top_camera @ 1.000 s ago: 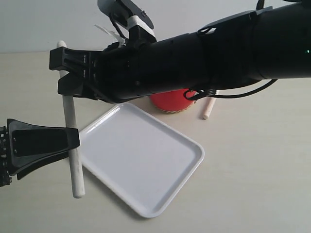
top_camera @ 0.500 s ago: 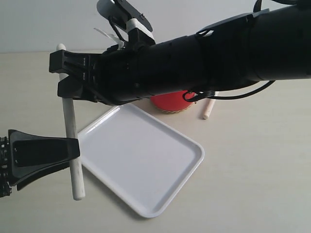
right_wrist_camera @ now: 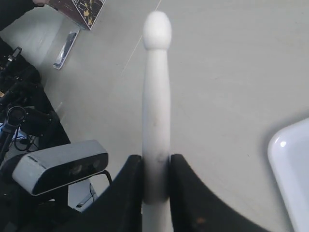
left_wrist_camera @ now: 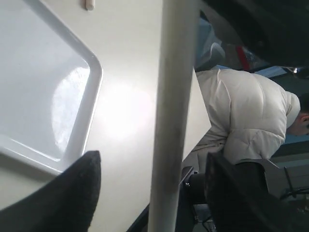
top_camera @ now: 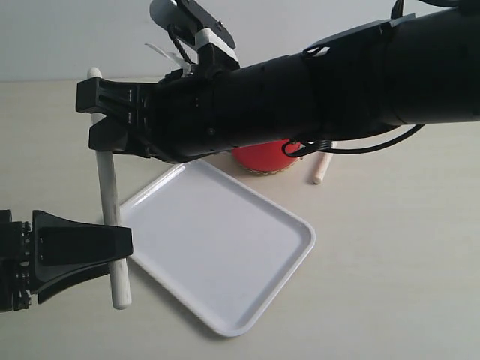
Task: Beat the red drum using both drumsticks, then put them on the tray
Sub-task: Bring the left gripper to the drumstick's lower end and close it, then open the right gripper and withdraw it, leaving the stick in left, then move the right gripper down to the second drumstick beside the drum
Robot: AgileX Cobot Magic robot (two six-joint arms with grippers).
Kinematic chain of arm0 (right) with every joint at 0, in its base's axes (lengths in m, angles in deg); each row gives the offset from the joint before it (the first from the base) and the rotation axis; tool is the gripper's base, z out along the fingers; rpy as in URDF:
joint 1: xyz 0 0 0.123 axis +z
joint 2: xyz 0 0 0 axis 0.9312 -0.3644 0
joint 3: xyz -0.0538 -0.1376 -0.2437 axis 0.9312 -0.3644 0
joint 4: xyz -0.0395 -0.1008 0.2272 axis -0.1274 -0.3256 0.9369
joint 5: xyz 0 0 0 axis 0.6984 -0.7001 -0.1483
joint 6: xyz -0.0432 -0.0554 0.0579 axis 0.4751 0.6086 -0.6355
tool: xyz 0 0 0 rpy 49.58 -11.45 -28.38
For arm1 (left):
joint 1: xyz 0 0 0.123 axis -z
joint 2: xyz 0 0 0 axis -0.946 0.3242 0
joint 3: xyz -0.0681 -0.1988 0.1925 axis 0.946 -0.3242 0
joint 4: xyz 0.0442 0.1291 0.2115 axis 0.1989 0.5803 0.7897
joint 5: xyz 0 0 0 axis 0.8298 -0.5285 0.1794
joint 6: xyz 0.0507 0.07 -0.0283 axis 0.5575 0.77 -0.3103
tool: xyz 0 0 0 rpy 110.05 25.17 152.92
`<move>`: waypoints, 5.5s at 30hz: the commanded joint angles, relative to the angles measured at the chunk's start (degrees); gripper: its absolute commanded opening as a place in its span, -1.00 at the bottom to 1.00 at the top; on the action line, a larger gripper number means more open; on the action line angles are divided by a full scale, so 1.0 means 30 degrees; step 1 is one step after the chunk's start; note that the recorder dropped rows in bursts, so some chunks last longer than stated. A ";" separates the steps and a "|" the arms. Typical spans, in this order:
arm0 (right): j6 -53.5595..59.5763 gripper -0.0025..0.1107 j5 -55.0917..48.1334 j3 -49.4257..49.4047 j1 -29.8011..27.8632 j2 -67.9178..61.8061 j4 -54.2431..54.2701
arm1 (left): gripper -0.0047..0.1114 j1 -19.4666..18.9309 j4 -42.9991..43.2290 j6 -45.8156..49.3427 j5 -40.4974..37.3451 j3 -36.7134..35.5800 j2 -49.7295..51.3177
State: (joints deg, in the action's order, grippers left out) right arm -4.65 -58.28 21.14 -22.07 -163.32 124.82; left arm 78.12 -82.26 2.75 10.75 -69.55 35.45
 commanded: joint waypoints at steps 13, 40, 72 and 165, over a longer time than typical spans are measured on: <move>0.0169 -0.96 0.0228 0.0111 0.0017 0.0001 0.0076 | 0.10 0.0144 -0.0230 0.1003 -0.1021 0.0694 0.0920; -0.1878 -0.96 -0.0110 0.0111 0.0017 -0.0041 0.0076 | -0.08 0.0144 -0.0230 0.1368 -0.1125 0.0763 0.1150; -0.2810 -0.96 0.0761 0.0111 0.0017 -0.1246 0.0076 | -0.07 0.0144 -0.0230 0.0819 -0.0236 0.0763 0.1150; 0.6334 -0.28 2.0924 -0.0360 -0.3743 0.7553 0.0076 | -0.92 -0.1925 -0.0230 0.0134 0.0758 0.0763 -0.1627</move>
State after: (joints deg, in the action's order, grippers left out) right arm 17.02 11.00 20.24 -29.78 -140.18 125.49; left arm 72.49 -82.35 2.76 14.18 -67.64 31.19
